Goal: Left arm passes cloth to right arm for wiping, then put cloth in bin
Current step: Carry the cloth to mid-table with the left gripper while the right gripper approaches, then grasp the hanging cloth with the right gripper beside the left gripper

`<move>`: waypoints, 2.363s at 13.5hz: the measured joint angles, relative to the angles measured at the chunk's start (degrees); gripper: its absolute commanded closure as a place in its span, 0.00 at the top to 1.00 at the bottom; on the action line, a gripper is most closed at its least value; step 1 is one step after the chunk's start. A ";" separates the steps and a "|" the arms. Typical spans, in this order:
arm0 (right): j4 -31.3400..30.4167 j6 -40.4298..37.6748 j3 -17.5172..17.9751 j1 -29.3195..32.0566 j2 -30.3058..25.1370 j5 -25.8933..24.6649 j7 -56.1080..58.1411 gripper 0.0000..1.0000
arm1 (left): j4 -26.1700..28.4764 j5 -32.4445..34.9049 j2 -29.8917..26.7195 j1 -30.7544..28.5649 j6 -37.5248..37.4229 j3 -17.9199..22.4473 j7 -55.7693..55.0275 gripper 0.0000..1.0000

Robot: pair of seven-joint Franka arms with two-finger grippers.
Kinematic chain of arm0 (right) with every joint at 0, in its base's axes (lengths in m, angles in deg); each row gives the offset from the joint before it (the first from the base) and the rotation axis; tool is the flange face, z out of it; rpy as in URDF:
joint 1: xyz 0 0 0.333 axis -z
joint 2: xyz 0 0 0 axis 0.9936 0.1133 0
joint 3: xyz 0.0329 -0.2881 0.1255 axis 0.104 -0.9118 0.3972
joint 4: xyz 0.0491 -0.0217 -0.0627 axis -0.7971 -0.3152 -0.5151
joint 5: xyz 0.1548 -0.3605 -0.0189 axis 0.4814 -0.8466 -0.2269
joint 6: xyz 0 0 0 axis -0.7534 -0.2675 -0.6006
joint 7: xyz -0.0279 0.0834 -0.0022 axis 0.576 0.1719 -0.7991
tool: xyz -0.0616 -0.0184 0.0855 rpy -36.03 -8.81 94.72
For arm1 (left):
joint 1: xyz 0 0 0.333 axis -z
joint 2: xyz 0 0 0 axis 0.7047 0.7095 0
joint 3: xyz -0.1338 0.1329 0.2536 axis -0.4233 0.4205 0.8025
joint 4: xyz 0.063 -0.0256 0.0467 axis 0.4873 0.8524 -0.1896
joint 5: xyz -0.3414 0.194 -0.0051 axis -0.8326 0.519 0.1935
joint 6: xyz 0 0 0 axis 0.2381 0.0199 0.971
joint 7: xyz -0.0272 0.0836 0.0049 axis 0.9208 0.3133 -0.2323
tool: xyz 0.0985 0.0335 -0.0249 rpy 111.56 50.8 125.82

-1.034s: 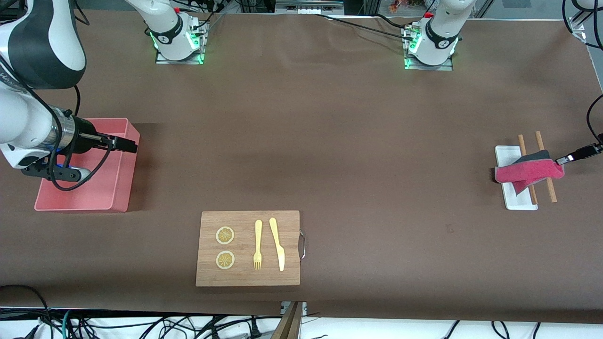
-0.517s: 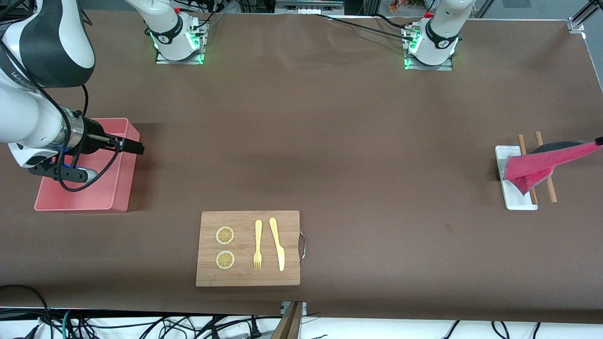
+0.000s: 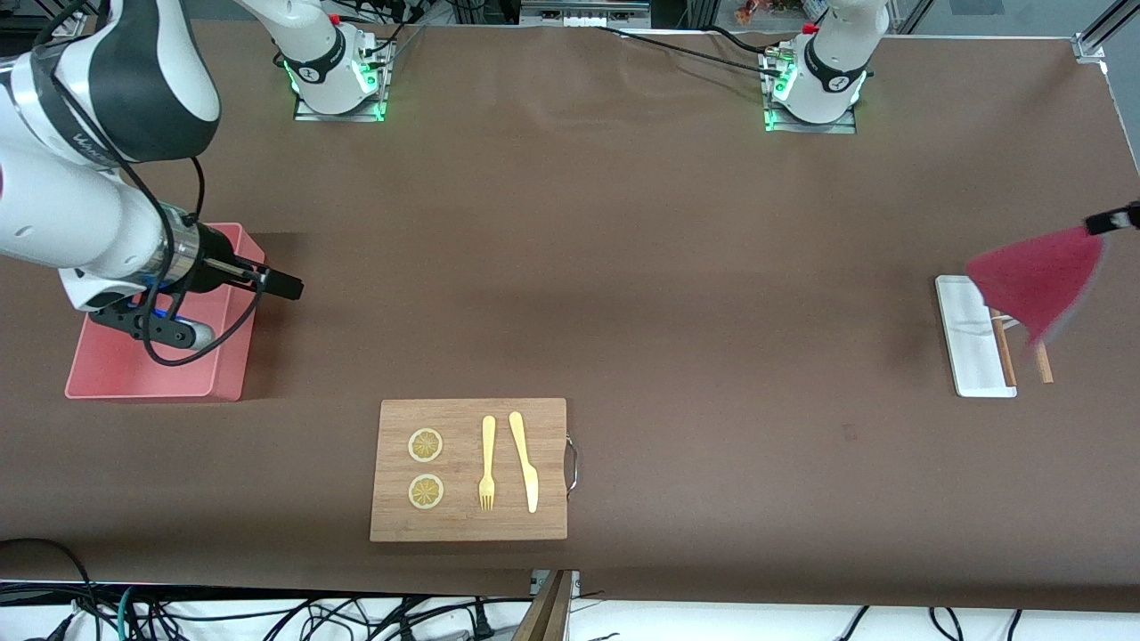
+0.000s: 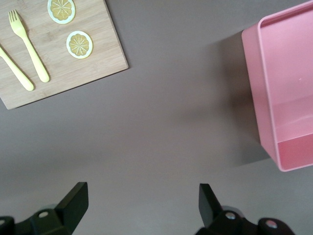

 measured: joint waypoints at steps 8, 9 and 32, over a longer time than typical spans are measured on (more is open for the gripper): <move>0.02 6.82 0.04 -4.81 1.62 4.41 -11.38 1.00 | -3.41 0.01 0.16 30.64 12.10 -3.26 -11.45 0.00; 0.03 8.08 0.05 -5.73 1.89 4.47 -12.93 1.00 | -3.70 0.02 0.97 34.32 15.10 -3.28 -10.84 0.00; 0.11 27.02 0.08 -17.20 6.20 14.02 -33.81 1.00 | -5.95 -1.05 7.02 51.28 32.25 -3.23 20.84 0.00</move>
